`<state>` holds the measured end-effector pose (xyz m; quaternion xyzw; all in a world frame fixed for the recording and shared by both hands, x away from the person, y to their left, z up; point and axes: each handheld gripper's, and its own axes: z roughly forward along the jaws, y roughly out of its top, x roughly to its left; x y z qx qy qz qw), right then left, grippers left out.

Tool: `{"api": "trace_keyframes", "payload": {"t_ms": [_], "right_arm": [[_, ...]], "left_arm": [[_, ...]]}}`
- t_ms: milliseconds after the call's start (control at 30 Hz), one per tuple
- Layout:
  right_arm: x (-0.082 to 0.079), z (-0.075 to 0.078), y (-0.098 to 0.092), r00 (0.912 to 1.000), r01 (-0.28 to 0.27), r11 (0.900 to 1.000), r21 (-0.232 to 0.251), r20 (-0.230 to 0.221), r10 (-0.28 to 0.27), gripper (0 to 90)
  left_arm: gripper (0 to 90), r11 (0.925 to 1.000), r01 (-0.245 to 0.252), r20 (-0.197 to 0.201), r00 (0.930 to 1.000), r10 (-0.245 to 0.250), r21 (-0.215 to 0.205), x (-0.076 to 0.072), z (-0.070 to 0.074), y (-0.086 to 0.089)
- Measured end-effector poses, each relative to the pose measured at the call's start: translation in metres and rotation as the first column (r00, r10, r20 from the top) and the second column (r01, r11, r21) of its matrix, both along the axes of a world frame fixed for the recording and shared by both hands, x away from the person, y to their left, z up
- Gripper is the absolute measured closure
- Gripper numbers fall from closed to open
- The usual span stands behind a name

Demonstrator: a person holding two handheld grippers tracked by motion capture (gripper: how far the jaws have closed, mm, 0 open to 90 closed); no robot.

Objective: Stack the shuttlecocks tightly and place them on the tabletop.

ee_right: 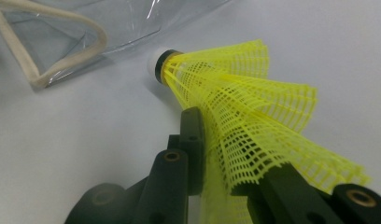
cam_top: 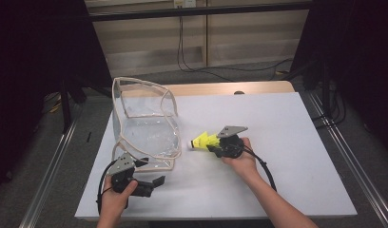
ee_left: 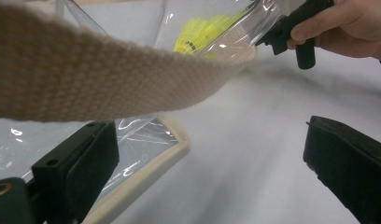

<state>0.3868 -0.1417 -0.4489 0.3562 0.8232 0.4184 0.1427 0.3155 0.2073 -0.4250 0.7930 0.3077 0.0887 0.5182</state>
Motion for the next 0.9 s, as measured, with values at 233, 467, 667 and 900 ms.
{"api": "trace_keyframes", "payload": {"t_ms": [233,467,667,900], "right_arm": [[0.001,-0.005,0.007,0.9998,0.016,1.000,0.012,0.007,-0.016,71.7],[0.003,-0.005,0.013,0.9990,0.041,0.999,0.015,0.017,-0.041,62.1],[0.009,-0.008,0.017,0.9982,0.052,0.999,0.010,0.029,-0.052,74.7],[0.015,-0.008,0.017,0.9983,0.056,0.998,0.026,0.018,-0.056,82.0]], "left_arm": [[3.6,1.0000,0.000,0.003,1.0000,0.000,-0.004,0.000,0.000,0.000],[3.6,1.0000,0.000,-0.001,1.0000,0.000,-0.004,0.000,0.000,0.000],[3.6,1.0000,0.001,0.000,1.0000,-0.001,-0.003,0.000,-0.001,0.000],[3.6,1.0000,-0.002,0.000,1.0000,0.002,-0.001,0.000,0.000,0.000]]}}
